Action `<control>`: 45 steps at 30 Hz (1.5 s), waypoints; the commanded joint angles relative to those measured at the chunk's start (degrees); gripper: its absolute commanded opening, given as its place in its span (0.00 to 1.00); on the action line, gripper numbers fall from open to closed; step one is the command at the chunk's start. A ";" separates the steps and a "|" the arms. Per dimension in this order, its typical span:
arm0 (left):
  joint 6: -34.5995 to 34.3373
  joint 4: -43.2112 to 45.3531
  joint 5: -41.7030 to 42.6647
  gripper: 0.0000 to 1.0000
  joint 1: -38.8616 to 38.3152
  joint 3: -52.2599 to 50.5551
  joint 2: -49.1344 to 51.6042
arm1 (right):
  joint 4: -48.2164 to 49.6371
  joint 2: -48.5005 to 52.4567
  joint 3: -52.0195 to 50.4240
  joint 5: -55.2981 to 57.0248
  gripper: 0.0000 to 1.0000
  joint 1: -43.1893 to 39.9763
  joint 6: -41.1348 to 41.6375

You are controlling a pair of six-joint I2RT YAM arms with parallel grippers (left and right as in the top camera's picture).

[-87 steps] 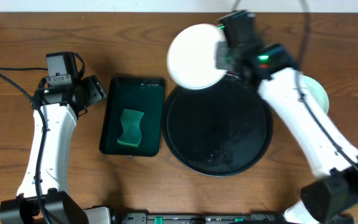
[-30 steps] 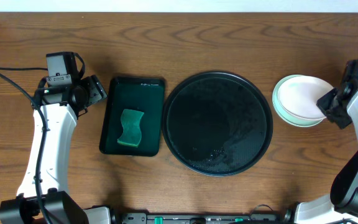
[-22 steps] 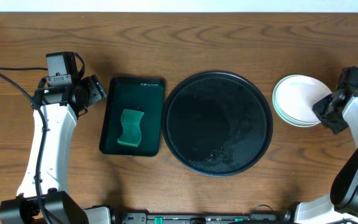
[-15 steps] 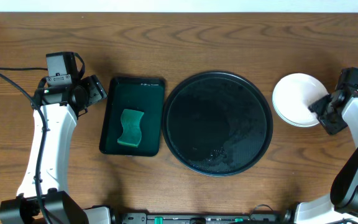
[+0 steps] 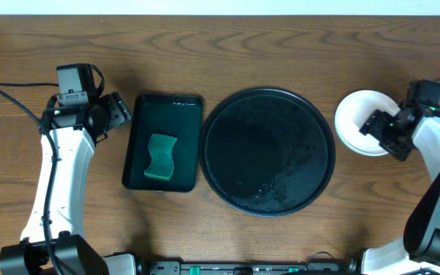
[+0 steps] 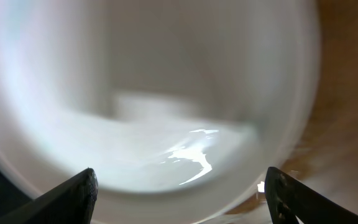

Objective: Clean dirty plates on tray and stack at the side

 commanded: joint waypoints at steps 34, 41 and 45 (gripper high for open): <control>-0.52 0.00 -0.50 0.80 0.26 0.79 -0.28 | 1.11 -0.46 2.43 -1.49 0.99 17.55 -17.51; -0.52 0.00 -0.50 0.81 0.26 0.79 -0.28 | 1.11 -0.46 2.43 -1.51 0.99 17.55 -17.51; -0.52 0.00 -0.50 0.80 0.26 0.79 -0.31 | 1.11 -0.46 2.43 -1.51 0.99 17.55 -17.51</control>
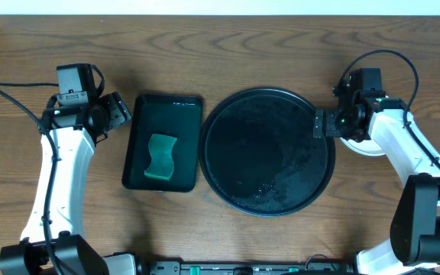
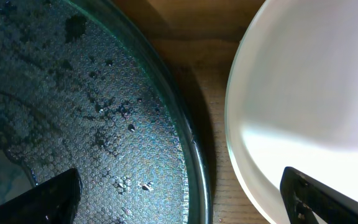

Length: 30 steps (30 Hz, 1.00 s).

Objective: Clean dirty plates on tray and stack at the side

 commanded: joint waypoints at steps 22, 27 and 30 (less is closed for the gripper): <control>-0.52 0.00 -0.50 0.80 0.26 0.79 -0.28 | -0.04 -1.53 1.18 -0.04 0.99 0.42 -1.11; -0.52 0.00 -0.50 0.80 0.26 0.79 -0.31 | -0.07 -5.33 1.18 -0.04 0.99 2.29 -1.11; -0.52 0.00 -0.50 0.80 0.26 0.79 -0.28 | -0.04 -9.35 1.18 -0.07 0.99 3.93 -1.11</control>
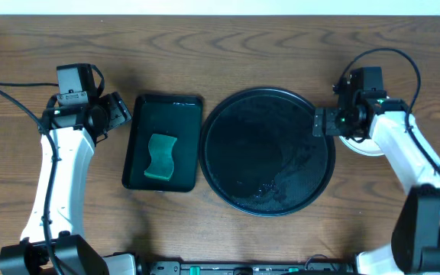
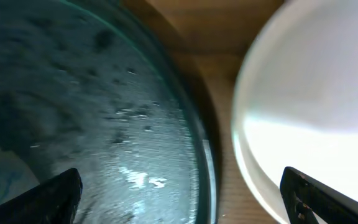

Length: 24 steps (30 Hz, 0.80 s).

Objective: Clean dirty plates on tray and stack at the side

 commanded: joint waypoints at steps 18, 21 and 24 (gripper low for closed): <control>-0.52 0.00 -0.50 0.80 0.26 0.79 -0.28 | 0.00 -31.93 1.03 0.31 0.99 5.03 -1.01; -0.52 0.00 -0.50 0.80 0.26 0.79 -0.31 | -0.28 -35.91 1.03 5.03 0.99 5.03 -0.98; -0.52 0.00 -0.50 0.80 0.26 0.79 -0.31 | -1.22 -39.21 1.01 5.35 0.99 5.03 -0.96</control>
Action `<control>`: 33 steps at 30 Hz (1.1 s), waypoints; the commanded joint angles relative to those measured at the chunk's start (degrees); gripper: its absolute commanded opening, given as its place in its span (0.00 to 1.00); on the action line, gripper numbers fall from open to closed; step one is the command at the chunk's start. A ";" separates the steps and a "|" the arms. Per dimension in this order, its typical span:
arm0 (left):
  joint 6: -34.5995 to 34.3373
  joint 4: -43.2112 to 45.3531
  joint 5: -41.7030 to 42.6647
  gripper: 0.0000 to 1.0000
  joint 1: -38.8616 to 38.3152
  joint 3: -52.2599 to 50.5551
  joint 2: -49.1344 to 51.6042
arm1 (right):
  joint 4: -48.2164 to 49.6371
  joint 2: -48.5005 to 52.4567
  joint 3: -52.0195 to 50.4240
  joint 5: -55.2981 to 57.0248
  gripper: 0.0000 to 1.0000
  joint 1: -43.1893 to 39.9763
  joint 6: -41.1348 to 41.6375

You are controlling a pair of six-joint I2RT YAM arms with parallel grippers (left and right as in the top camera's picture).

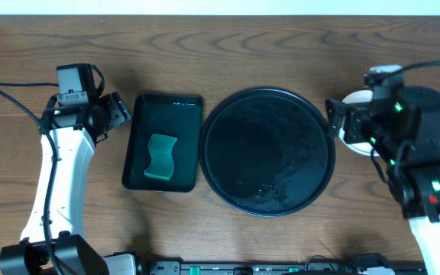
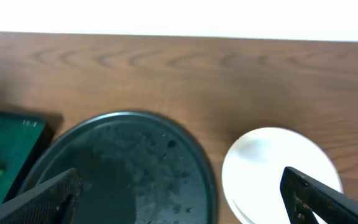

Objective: Clean dirty plates on tray and stack at the side

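The white plates (image 2: 278, 175) sit stacked on the wood to the right of the round dark tray (image 2: 114, 171); a lower rim shows under the top plate. The tray (image 1: 267, 150) is wet with droplets and carries no plate. My right gripper (image 2: 179, 208) is open and empty, high above the gap between tray rim and plates; only its fingertips (image 2: 48, 199) show. In the overhead view the right gripper (image 1: 336, 120) and arm cover much of the plates (image 1: 355, 99). My left gripper (image 1: 115, 111) rests left of the rectangular tray, its jaws unclear.
A dark green rectangular tray (image 1: 140, 145) left of the round tray holds a green sponge (image 1: 160, 155). The same tray (image 2: 8, 140) shows at the left edge of the right wrist view. Bare wooden table (image 2: 185, 74) stretches behind to a white wall.
My right gripper has risen from low over the tray rim and plate edge to high above the table, still open. The plates, trays, sponge and left arm have not moved.
My right gripper was open, close over the white plates at the right. Then it stood low and to the left, over the gap between the round tray's rim and the plates, and stayed there. Now it is high above that spot, empty.
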 commanded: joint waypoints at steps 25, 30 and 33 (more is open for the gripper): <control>-0.52 0.00 -0.50 0.80 0.26 0.79 -0.33 | 22.32 -45.51 -25.53 4.26 0.99 -1.57 -1.09; -0.52 0.00 -0.50 0.80 0.26 0.79 -0.33 | 30.77 -52.50 -35.58 2.95 0.99 -2.82 -1.01; -0.52 0.00 -0.50 0.80 0.26 0.79 -0.31 | 35.10 -55.60 -40.63 1.88 0.99 -4.11 -0.90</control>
